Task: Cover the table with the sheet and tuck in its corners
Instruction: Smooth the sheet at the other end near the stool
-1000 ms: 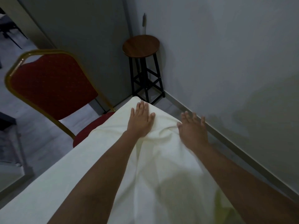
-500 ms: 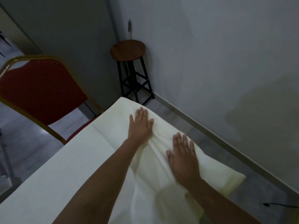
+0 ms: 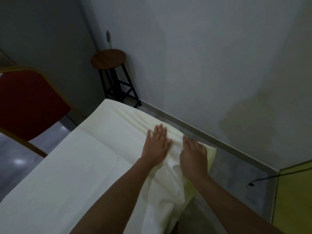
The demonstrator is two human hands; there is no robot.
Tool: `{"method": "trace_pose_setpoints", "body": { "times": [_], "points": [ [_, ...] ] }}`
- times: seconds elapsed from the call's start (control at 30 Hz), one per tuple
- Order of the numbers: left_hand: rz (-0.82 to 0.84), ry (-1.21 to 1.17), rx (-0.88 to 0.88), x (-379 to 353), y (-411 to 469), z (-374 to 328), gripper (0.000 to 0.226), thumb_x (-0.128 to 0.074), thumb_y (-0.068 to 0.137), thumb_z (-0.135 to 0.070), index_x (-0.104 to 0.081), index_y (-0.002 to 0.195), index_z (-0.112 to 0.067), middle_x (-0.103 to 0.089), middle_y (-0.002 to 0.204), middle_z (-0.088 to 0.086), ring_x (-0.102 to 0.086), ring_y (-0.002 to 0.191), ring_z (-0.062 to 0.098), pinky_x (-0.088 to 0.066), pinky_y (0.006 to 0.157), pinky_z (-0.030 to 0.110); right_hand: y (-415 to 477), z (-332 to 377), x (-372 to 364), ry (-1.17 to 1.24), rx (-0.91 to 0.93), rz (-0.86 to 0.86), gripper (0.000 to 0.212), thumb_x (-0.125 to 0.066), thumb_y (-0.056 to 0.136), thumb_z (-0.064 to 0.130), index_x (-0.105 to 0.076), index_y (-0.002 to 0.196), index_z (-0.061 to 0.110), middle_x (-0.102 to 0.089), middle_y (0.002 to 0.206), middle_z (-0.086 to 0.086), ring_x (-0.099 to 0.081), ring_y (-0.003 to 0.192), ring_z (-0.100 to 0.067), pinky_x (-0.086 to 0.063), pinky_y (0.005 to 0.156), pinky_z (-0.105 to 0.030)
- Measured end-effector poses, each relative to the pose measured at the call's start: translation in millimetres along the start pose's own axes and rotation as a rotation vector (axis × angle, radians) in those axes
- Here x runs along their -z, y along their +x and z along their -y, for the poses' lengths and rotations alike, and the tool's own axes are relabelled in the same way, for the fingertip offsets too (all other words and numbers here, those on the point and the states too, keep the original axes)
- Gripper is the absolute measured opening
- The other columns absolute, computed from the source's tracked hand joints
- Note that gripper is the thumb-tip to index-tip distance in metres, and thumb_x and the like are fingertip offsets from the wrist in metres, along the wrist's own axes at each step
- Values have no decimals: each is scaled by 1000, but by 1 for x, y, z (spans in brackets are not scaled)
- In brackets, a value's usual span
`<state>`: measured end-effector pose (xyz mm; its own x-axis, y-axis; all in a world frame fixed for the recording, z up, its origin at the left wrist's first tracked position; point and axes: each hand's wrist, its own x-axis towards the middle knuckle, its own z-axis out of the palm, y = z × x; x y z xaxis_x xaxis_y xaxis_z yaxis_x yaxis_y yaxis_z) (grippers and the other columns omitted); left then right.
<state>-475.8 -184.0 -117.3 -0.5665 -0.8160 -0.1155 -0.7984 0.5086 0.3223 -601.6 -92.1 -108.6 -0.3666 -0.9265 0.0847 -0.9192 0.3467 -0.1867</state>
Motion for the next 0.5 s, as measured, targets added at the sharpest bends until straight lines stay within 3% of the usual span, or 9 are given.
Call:
{"method": "trace_pose_setpoints", "body": {
  "times": [0.13,0.23,0.37,0.5],
  "points": [
    [26,47,4,-6,-10,-2,60,-11,102,-45,4,152,-16,10,160,3,15,146,16,9,120,40,-12,4,-1,-78,22,-79,42,-65,79,22,-62,120,11,-69,100,-4,-61,89,-26,-41,80,-42],
    [48,99,-7,-13,-18,3,59,-11,102,-44,2,152,-17,8,161,3,14,147,15,9,119,41,-18,9,1,-103,-61,-83,28,-58,88,24,-63,113,11,-68,96,-4,-60,82,-27,-39,74,-40],
    [43,118,-22,-17,-22,1,58,-9,102,-44,5,152,-17,9,161,2,15,146,14,9,120,41,-16,7,13,-79,-214,77,24,-44,90,11,-57,109,16,-59,111,-4,-58,94,-25,-36,82,-40],
    [46,85,-22,-12,-16,-7,59,-12,102,-43,5,152,-17,10,160,2,15,146,15,10,118,40,-4,-6,15,-32,-285,49,31,-47,91,13,-51,122,20,-54,123,-1,-60,98,-21,-34,87,-37]
  ]
}}
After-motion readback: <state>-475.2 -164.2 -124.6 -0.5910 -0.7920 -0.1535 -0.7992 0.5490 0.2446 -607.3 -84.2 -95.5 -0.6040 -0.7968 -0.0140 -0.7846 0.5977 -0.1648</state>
